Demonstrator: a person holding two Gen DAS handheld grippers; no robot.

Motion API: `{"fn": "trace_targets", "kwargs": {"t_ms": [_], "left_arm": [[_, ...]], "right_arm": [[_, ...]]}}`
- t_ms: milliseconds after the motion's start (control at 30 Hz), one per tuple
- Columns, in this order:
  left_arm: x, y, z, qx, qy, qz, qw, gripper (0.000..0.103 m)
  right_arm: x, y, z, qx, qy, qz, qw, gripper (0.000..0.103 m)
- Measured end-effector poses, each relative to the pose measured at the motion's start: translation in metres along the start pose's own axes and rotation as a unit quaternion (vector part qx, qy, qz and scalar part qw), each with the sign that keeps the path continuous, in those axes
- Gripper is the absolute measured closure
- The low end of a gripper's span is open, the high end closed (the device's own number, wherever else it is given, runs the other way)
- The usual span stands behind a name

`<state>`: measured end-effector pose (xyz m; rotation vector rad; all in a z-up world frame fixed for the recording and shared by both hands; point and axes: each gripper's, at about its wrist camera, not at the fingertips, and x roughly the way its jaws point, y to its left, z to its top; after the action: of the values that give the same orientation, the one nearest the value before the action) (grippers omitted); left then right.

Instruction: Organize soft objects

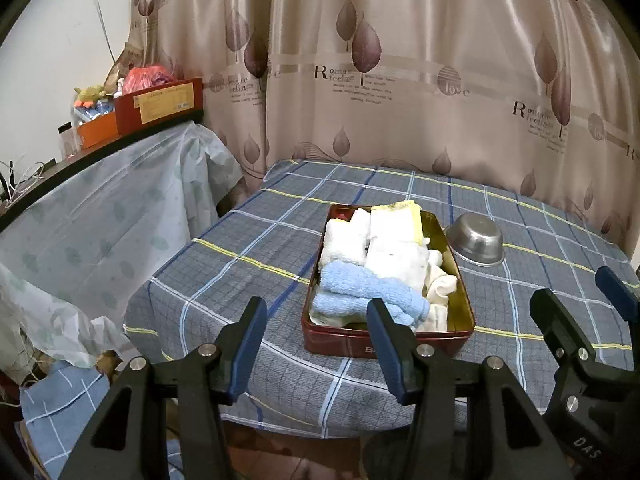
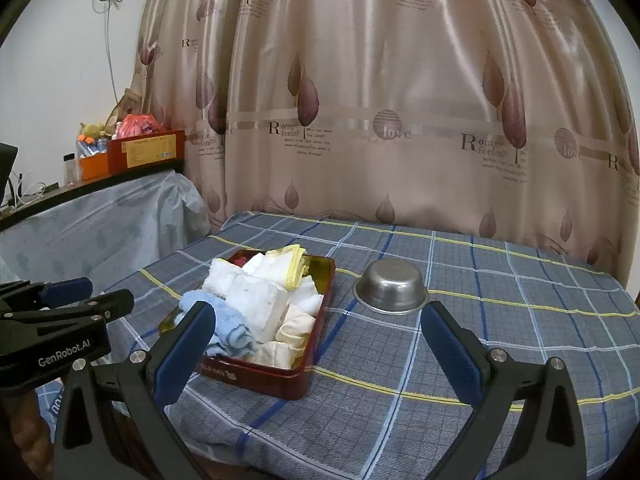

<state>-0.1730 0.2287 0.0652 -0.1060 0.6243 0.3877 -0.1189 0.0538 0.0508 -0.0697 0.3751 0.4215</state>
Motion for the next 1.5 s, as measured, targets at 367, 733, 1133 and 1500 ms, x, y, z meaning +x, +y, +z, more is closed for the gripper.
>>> {"fn": "trace_targets", "kwargs": {"t_ms": [367,733,1133,1500], "left_arm": [[-0.0002,0.0008,-0.0005,0.000,0.002,-0.001,1.0000,0.050],[0.0016,0.0010,-0.0023,0.000,0.007,0.001,1.0000,0.050],[0.0027,0.0018,-0.0044,-0.002,0.009,0.003,1.0000,0.050],[0.0034,0.0015,-0.0057,-0.004,0.010,0.004,0.9999,0.050]], "right_arm": [[-0.0001,0.0012,-0.0001,0.001,0.000,0.000,1.000,0.001],[-0.0001,0.0016,0.0001,0.000,0.000,0.000,1.000,0.001],[-0.0002,0.0019,0.0002,-0.001,0.000,0.000,1.000,0.001],[0.0001,0.0024,0.0002,-0.001,0.001,0.000,1.000,0.001]]}}
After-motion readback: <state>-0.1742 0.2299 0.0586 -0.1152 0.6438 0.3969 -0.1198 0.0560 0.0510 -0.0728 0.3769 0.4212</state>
